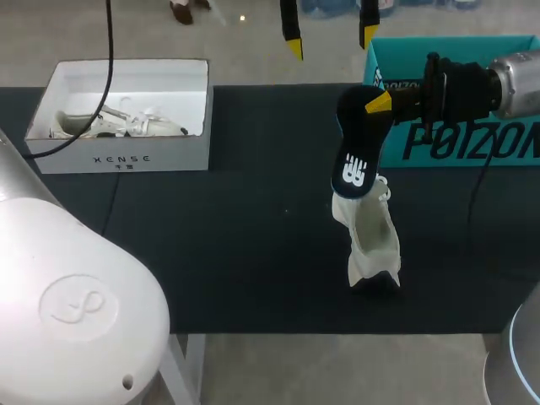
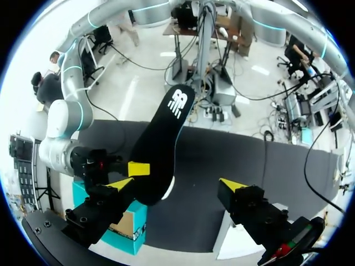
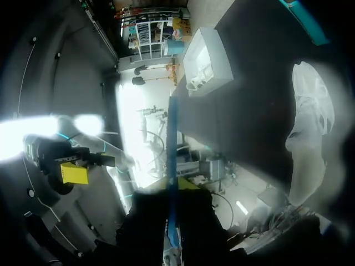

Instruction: Take the shoe out of the shoebox, open the shoe tongue, remove and reinsert the insole, then place the shoe into the shoebox

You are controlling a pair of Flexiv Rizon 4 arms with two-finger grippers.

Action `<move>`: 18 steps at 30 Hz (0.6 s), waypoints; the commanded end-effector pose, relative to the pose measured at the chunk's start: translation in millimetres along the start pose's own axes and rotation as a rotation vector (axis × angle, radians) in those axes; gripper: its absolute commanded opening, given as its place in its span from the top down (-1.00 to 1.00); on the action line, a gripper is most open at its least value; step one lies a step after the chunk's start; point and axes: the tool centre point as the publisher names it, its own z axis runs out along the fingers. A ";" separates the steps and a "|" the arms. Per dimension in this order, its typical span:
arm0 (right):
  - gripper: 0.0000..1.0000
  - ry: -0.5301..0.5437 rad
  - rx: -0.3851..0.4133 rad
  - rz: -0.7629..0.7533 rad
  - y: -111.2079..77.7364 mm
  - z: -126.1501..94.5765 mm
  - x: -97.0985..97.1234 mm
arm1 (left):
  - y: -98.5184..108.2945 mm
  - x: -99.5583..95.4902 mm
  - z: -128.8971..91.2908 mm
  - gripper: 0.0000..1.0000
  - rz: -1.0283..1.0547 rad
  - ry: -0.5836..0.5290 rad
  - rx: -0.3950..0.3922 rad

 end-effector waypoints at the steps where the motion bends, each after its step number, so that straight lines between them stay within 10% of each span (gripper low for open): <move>1: 1.00 -0.001 0.003 -0.004 0.5 0.2 -0.2 | -2.9 1.2 -2.5 -1.00 0.004 -0.007 -0.012; 18: 1.00 -0.051 0.058 0.031 -31.0 -3.4 -36.9 | -2.9 1.2 -2.5 -1.00 0.004 -0.007 -0.012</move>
